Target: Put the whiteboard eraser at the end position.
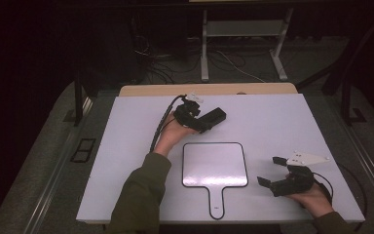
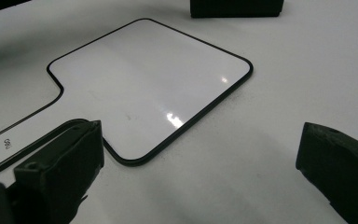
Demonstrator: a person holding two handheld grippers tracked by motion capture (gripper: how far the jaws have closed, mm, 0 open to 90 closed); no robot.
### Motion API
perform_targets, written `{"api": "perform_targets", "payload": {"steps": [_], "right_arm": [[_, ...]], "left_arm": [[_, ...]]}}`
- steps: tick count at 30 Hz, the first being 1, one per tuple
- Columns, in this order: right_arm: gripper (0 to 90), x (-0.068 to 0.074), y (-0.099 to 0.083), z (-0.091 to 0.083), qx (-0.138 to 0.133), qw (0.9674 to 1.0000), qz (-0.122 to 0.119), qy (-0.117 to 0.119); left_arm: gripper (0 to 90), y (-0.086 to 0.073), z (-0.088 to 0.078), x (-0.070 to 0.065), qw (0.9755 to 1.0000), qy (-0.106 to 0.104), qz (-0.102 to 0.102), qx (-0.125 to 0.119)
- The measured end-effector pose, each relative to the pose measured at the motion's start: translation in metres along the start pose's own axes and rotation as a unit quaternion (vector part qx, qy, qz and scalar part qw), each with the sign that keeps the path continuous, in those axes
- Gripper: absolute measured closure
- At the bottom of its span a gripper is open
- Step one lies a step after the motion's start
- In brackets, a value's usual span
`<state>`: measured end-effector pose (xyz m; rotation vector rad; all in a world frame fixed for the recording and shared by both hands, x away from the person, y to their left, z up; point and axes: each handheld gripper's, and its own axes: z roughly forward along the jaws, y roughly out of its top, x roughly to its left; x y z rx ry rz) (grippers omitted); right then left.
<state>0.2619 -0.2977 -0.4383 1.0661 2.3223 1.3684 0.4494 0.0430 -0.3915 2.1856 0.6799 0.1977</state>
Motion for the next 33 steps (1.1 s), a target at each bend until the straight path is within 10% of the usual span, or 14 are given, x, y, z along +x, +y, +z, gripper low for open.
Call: {"api": "perform_targets", "payload": {"steps": [33], "right_arm": [[0.0, 0.001, -0.002, 0.005, 0.012, 0.9999, 0.004, 0.001]], "left_arm": [[0.1, -0.084, -0.064, -0.049, 0.999, 0.023, -0.003, -0.038]]}}
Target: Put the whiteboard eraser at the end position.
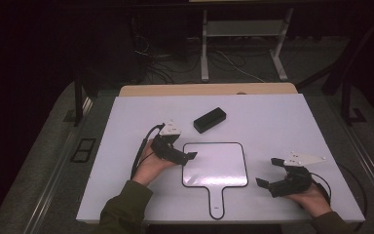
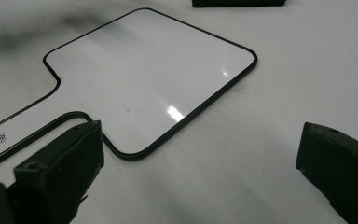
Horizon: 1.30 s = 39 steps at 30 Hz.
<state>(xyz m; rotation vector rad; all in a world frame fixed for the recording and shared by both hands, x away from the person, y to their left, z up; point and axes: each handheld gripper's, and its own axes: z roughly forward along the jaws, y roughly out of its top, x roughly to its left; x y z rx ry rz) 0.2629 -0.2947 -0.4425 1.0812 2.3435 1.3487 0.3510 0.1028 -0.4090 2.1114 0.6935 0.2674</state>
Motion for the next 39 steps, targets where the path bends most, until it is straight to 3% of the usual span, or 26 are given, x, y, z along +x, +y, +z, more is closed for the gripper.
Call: {"api": "perform_targets", "payload": {"steps": [4, 24, 39], "right_arm": [[0.0, 0.0, 0.0, 0.0, 0.0, 1.0, 0.0, -0.001], [0.0, -0.001, 0.0, 0.0, 0.0, 1.0, 0.0, -0.003], [0.0, -0.001, 0.0, 0.0, 0.001, 1.0, -0.001, -0.006]], "left_arm": [[0.0, -0.006, -0.007, -0.004, 1.0, 0.003, 0.006, -0.001], [0.0, -0.047, -0.038, -0.014, 0.9994, 0.004, -0.009, -0.034], [0.0, -0.078, -0.052, -0.018, 0.9992, -0.004, -0.024, -0.03]]}}
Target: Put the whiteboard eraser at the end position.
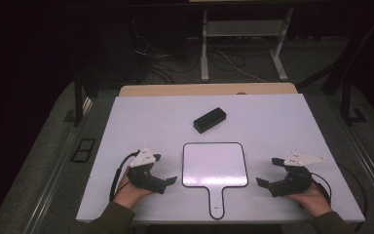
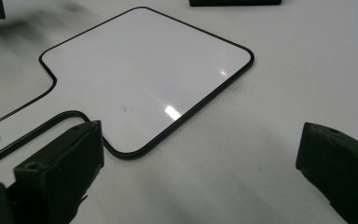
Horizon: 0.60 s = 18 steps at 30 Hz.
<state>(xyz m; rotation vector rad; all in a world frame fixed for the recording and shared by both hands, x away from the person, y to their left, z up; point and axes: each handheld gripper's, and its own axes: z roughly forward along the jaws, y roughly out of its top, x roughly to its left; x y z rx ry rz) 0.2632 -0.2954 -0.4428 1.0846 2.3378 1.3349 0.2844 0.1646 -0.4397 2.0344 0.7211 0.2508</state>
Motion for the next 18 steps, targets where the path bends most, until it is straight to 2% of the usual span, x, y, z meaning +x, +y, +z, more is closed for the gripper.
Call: {"api": "perform_targets", "payload": {"steps": [8, 18], "right_arm": [[0.0, 0.0, -0.0002, 0.0, 0.001, 1.0, 0.0, -0.001], [0.0, -0.0006, -0.0005, 0.0003, 0.004, 1.0, -0.002, -0.002]], "left_arm": [[0.0, -0.0098, -0.0047, -0.002, 0.9999, -0.001, -0.017, -0.001], [0.0, -0.0098, -0.004, -0.0026, 0.9999, -0.002, -0.014, 0.004]]}}
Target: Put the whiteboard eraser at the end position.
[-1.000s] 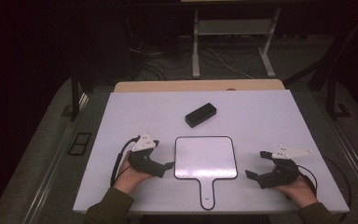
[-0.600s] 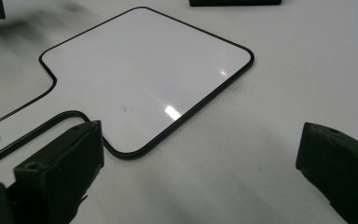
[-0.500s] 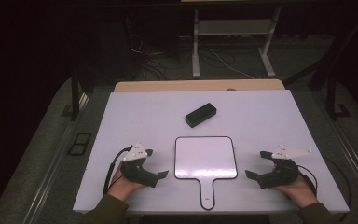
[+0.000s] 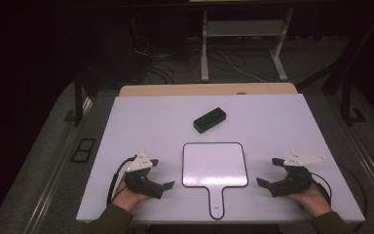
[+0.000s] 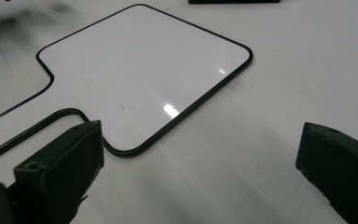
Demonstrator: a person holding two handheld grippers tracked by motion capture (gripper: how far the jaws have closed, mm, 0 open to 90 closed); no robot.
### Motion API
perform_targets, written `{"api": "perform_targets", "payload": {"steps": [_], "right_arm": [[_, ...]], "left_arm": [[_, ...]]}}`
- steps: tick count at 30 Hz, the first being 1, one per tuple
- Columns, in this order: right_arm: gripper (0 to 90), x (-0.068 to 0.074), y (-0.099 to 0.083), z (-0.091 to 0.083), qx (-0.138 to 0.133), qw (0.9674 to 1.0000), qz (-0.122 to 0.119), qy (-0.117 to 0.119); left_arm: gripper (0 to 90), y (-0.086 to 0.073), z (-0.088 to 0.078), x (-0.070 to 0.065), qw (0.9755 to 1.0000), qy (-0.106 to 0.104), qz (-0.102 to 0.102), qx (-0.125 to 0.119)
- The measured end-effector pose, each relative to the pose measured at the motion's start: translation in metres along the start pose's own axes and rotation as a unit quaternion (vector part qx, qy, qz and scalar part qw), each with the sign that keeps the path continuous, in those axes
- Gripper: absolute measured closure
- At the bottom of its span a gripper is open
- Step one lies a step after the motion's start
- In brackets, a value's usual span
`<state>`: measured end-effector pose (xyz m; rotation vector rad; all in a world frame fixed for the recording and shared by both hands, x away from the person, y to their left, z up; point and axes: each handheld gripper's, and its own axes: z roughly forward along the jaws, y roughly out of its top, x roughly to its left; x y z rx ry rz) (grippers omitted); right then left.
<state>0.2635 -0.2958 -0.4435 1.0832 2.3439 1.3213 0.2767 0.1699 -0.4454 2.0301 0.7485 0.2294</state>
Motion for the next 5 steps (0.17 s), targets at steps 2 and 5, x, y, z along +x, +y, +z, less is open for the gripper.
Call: {"api": "perform_targets", "payload": {"steps": [2, 5], "right_arm": [[0.0, 0.0, 0.0, 0.0003, 0.001, 1.0, 0.0, 0.0], [0.0, 0.0005, -0.0001, 0.0002, 0.001, 1.0, -0.001, 0.0]], "left_arm": [[0.0, 0.0, -0.0001, 0.0001, 1.0, 0.001, 0.001, 0.001], [0.0, 0.0002, -0.0001, -0.0001, 1.0, 0.001, 0.001, 0.001]]}}
